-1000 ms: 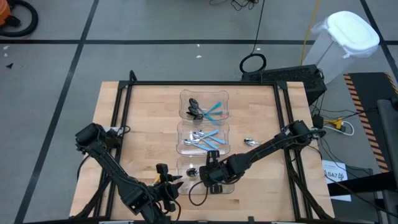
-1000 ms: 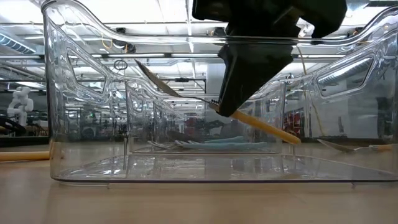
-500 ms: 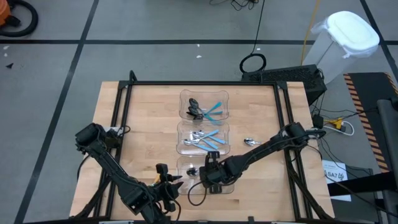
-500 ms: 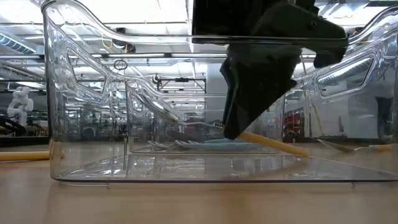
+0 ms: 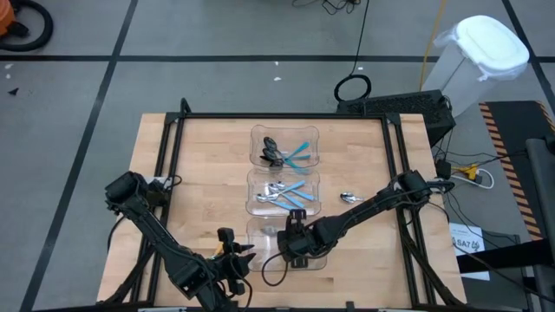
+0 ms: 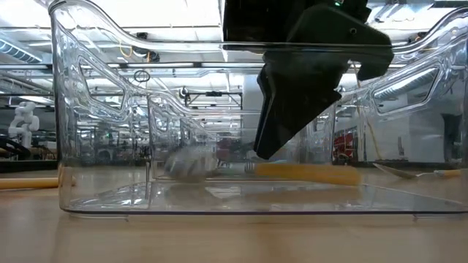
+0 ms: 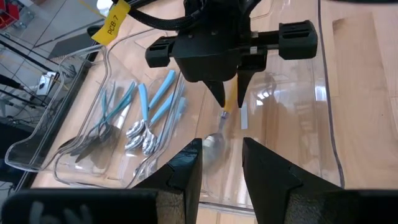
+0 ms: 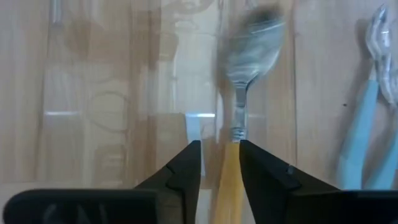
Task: Sort silverware by color (type)
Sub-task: Put the yellow spoon into the bottom transparent bin
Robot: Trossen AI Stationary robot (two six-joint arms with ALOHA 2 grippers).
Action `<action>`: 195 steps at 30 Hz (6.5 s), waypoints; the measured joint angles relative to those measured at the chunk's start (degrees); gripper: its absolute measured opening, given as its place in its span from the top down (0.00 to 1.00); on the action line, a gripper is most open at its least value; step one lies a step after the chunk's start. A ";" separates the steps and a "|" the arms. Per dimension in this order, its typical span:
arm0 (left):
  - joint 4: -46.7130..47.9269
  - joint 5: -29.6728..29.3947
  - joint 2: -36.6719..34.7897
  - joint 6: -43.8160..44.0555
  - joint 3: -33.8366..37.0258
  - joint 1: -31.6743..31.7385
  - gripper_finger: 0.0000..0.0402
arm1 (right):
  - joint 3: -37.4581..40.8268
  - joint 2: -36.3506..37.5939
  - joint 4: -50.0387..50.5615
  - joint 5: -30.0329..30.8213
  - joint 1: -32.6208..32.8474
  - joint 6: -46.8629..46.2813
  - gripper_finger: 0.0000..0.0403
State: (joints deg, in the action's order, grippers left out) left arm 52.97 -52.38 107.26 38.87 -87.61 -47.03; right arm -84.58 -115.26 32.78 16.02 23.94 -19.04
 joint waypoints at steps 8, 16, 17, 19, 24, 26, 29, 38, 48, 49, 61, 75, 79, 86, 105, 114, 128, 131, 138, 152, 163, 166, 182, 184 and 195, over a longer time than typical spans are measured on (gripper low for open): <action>0.01 0.00 0.00 0.00 0.00 -0.02 0.71 | 0.00 2.66 0.05 0.47 0.38 0.48 0.68; 1.89 0.43 0.00 1.38 0.00 -0.25 0.71 | 0.00 9.55 2.34 0.46 3.91 0.45 0.68; 2.75 0.88 0.00 1.99 0.00 -0.45 0.71 | 0.00 10.63 3.24 0.48 4.74 0.16 0.68; 5.19 1.50 0.00 3.72 0.00 -1.22 0.71 | 0.00 12.42 4.99 0.48 6.50 -0.83 0.68; 12.06 1.80 0.00 10.27 0.00 -4.33 0.71 | 0.00 16.87 8.44 3.96 11.82 -2.99 0.68; 15.30 1.80 0.00 13.97 0.00 -5.59 0.71 | 0.00 18.06 8.85 5.13 13.86 -3.01 0.68; 19.23 1.84 0.00 19.98 0.00 -7.19 0.71 | 0.00 19.07 8.93 5.17 16.60 -2.89 0.68; 23.37 11.18 0.00 32.22 0.00 -8.55 0.71 | 0.00 19.19 10.43 5.17 19.67 -2.60 0.68; 23.24 21.32 0.00 45.17 0.67 -8.51 0.71 | 0.00 19.15 10.84 5.17 19.67 -2.37 0.68; 23.31 22.02 0.00 46.25 1.29 -8.52 0.71 | 0.00 19.15 10.84 5.17 19.67 -2.37 0.68; 15.02 30.49 0.00 51.08 12.29 -5.55 0.71 | 0.00 19.15 10.81 5.17 19.63 -2.36 0.68; 6.73 30.93 0.00 51.11 18.69 -3.59 0.71 | 0.00 19.15 10.79 5.19 19.61 -2.37 0.68; 6.55 31.04 0.46 52.01 18.69 -3.97 0.71 | 0.00 19.15 10.80 5.19 19.61 -2.37 0.68; 5.04 32.30 2.85 52.37 18.67 -4.11 0.71 | 0.00 19.15 10.76 5.38 19.61 -2.37 0.68; 3.79 32.83 5.73 50.75 18.47 -4.15 0.92 | 0.00 19.15 10.79 7.99 19.56 -2.52 0.68; 3.83 31.57 5.84 49.37 18.53 -4.17 0.93 | 0.00 19.15 10.81 7.99 19.56 -2.40 0.68; 9.06 27.12 4.57 47.77 17.63 -4.04 0.93 | 0.00 19.15 10.78 7.99 19.56 -2.05 0.68; 11.05 26.88 4.52 47.47 16.72 -4.11 0.93 | 0.00 19.15 10.79 8.03 19.56 -1.59 0.68; 15.48 26.62 4.42 46.61 14.32 -4.11 0.93 | 0.00 19.15 10.77 8.12 19.54 -1.27 0.68; 30.12 18.99 4.28 40.90 2.13 -3.95 0.93 | 0.00 19.15 10.75 8.54 19.54 -1.27 0.68; 36.86 15.82 4.20 37.29 -4.64 -3.89 0.93 | 0.00 19.15 10.77 9.89 19.54 -1.05 0.68; 36.94 15.61 4.20 36.03 -4.70 -3.49 0.93 | 0.00 19.15 10.75 9.94 19.54 -1.05 0.68; 37.11 3.07 4.20 19.46 -4.71 2.89 0.93 | 0.00 19.15 8.59 25.59 19.54 5.45 0.68; 37.13 1.55 4.20 17.45 -5.09 4.04 0.93 | 0.00 19.15 8.52 27.06 19.54 6.26 0.68; 31.50 -11.07 4.20 -0.87 -18.02 6.93 0.93 | 2.34 19.15 8.65 35.73 19.37 9.64 0.68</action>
State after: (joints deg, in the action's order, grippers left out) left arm 84.47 -63.45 111.46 38.00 -105.63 -40.10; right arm -82.23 -96.12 41.43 51.76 43.31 -9.40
